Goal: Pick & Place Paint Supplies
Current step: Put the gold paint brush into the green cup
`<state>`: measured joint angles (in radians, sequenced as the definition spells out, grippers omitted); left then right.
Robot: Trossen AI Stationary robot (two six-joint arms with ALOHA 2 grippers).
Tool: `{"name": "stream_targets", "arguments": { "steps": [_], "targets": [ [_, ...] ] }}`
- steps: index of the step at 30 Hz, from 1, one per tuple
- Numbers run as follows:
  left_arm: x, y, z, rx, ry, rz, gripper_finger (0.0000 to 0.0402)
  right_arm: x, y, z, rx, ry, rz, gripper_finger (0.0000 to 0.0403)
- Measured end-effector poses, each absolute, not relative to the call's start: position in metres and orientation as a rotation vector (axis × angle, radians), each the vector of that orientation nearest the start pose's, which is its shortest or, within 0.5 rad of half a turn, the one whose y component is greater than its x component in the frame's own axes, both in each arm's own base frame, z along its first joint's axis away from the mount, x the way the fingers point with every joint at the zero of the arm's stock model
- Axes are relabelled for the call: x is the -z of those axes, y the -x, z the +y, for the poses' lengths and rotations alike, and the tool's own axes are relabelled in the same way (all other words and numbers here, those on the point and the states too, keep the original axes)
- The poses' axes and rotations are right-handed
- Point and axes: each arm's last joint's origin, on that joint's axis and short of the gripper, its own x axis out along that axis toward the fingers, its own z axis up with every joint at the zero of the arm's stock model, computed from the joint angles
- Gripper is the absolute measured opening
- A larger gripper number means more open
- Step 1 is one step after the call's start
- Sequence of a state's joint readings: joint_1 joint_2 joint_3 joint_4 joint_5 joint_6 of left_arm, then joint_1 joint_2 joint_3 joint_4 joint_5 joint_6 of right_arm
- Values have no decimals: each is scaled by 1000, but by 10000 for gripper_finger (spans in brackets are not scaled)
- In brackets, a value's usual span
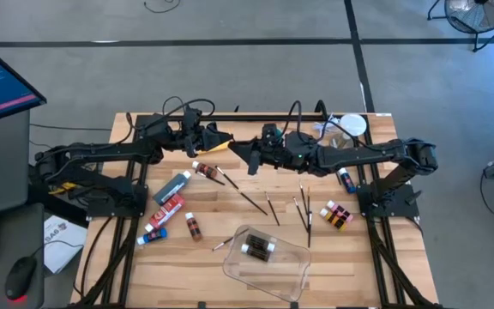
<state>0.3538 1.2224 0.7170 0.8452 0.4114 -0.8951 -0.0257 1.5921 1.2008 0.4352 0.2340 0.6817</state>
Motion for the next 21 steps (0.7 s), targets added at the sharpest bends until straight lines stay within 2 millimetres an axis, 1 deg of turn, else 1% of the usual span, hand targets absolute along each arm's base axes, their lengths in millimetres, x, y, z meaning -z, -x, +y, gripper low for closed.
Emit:
{"name": "stream_targets", "arguments": {
  "steps": [13,19,21],
  "targets": [
    [-315,-250,80,195,760,-241,1,-335,-370,-17,232,-684,-144,47],
    [-314,-251,80,192,761,-237,1,-335,-371,-17,201,-699,-135,11],
    [-314,-250,80,191,761,-237,1,-335,-371,-16,188,-702,-127,5]
  ]
}}
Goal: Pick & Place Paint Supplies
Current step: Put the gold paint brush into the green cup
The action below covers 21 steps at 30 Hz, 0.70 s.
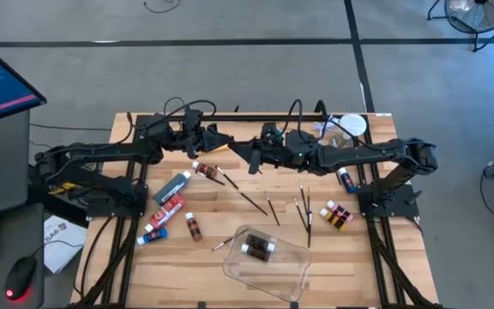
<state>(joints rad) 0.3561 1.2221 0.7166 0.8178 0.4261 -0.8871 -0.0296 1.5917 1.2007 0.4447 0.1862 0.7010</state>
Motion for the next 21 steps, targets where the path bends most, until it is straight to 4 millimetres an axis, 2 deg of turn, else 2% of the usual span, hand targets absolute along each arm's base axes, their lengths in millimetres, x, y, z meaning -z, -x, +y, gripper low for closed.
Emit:
{"name": "stream_targets", "arguments": {
  "steps": [7,16,21],
  "targets": [
    [-314,-251,80,189,763,-234,1,-332,-371,-16,172,-733,-93,25],
    [-314,-250,80,200,761,-227,1,-330,-371,-16,152,-749,-60,5],
    [-311,-251,79,241,764,-176,1,-330,-371,-16,150,-752,-58,11]
  ]
}}
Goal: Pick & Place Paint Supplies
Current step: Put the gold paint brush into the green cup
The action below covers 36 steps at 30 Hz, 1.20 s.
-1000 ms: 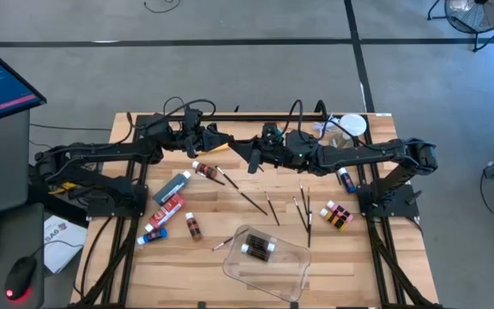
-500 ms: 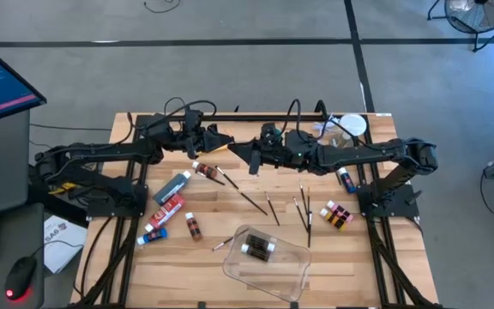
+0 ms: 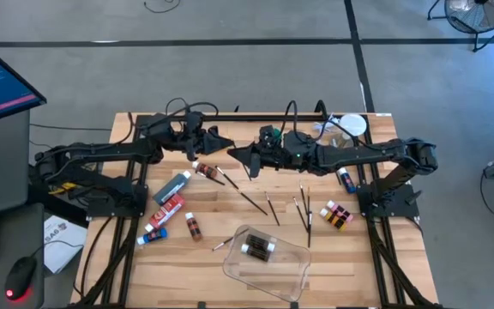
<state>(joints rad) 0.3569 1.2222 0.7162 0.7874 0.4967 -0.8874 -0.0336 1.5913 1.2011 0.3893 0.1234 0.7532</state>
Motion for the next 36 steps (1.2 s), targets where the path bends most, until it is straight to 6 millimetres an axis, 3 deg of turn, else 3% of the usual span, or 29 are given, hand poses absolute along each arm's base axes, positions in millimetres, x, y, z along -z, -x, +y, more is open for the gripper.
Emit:
{"name": "stream_targets", "arguments": {
  "steps": [9,16,29,36],
  "targets": [
    [-311,-251,78,271,761,-156,1,-330,-371,-18,154,-753,-60,37],
    [-311,-251,78,262,745,-163,1,-328,-371,-19,155,-759,-47,6],
    [-313,-249,81,230,743,-187,1,-329,-371,-21,197,-710,-62,2],
    [-312,-247,87,207,748,-185,1,-329,-365,-55,297,-621,-61,1]
  ]
}}
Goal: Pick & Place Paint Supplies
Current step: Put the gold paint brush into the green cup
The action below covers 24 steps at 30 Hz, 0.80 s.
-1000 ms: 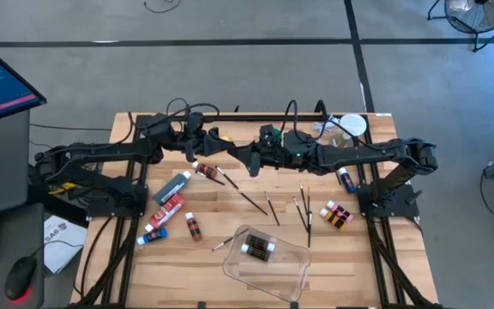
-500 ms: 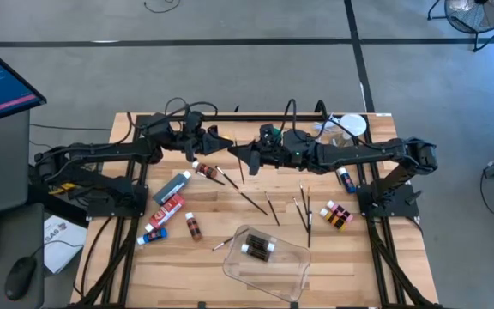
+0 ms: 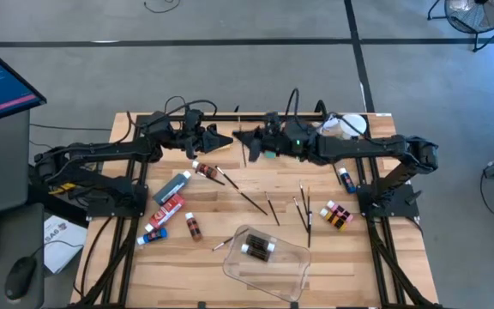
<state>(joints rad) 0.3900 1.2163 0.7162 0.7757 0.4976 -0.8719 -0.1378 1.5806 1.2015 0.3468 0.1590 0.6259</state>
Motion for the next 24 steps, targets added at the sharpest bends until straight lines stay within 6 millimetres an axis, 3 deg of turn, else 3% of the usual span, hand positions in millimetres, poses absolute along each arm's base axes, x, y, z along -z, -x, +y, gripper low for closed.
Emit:
{"name": "stream_targets", "arguments": {
  "steps": [7,13,20,24],
  "targets": [
    [-311,-247,86,236,745,-166,1,-327,-347,-101,446,-468,27,1],
    [-308,-251,79,249,763,-127,1,-333,-317,-125,525,-322,-13,1],
    [-291,-249,79,169,799,-103,1,-286,-265,-133,579,-327,-206,0],
    [-279,-248,78,73,807,-114,1,-261,-251,-131,586,-278,-192,0]
  ]
}}
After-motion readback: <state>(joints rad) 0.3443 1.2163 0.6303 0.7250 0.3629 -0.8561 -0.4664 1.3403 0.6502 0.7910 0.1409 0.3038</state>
